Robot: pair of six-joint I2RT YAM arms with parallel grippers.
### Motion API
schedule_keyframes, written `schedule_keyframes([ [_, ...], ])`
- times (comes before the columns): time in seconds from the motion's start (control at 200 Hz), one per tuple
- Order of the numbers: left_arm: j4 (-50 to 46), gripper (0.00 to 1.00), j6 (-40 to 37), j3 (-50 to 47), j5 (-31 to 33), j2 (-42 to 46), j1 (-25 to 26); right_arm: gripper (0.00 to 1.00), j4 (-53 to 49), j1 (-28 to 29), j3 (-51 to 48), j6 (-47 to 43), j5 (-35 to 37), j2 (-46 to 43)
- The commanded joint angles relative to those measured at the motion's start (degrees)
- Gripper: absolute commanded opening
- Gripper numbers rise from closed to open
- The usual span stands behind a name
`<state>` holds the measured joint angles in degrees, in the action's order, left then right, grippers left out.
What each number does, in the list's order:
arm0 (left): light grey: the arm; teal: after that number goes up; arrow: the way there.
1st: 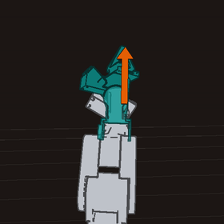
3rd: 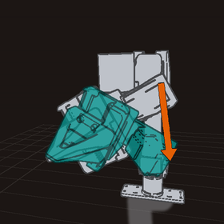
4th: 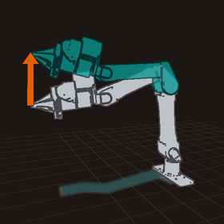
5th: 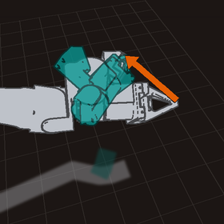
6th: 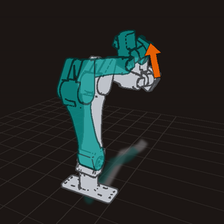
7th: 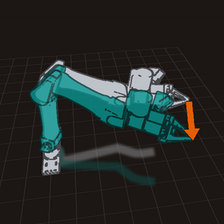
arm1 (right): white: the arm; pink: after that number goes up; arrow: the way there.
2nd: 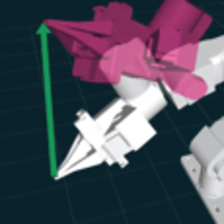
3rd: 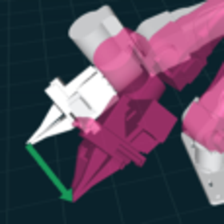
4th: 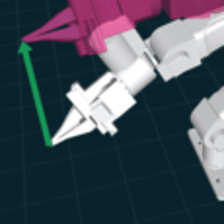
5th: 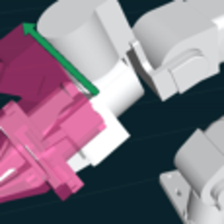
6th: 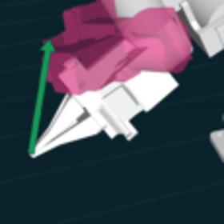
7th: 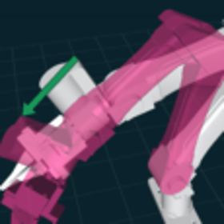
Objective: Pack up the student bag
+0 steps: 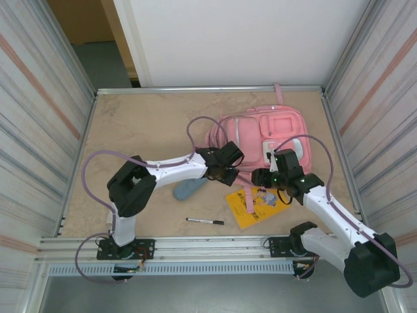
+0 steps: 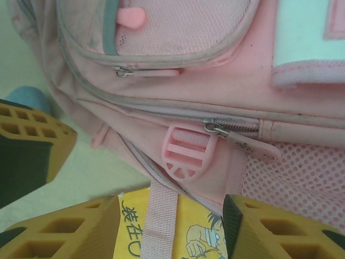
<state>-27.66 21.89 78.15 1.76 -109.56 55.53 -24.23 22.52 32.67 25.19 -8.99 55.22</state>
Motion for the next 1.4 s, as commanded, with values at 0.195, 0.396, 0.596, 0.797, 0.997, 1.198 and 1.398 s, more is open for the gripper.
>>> schedule_keyframes([
  [0.195, 6.64, 0.32, -1.75, -3.54, -3.81, 2.65, -0.34, 0.55, -3.53, 1.29, 2.39, 1.60, 2.66, -0.05],
  [0.396, 2.36, 0.32, -1.45, 2.73, 4.77, -2.07, 2.41, 0.54, -0.64, 1.34, 1.70, 1.90, 1.51, -0.33],
  [0.596, -0.77, 0.32, -0.47, 6.30, 10.31, -6.00, 2.77, 0.53, 0.53, 1.31, 1.77, 1.57, 1.67, 0.30],
  [0.797, -2.24, 0.33, 1.96, 6.54, 13.66, -7.06, 3.43, 0.53, 1.37, 1.25, 1.25, 1.22, 2.22, 0.31],
  [0.997, -3.05, 0.32, 2.99, 7.96, 12.13, -9.38, 3.45, 0.52, 2.38, 1.14, 0.88, 1.37, 2.08, 1.11],
  [1.198, -3.25, 0.27, 4.64, 7.19, 12.71, -9.63, 3.80, 0.52, 2.80, 1.18, 1.29, 1.17, 2.18, 1.20],
  [1.398, -3.72, 0.14, 3.56, 7.37, 11.05, -9.06, 3.97, 0.52, 3.17, 1.08, 0.99, 1.53, 2.35, 2.53],
])
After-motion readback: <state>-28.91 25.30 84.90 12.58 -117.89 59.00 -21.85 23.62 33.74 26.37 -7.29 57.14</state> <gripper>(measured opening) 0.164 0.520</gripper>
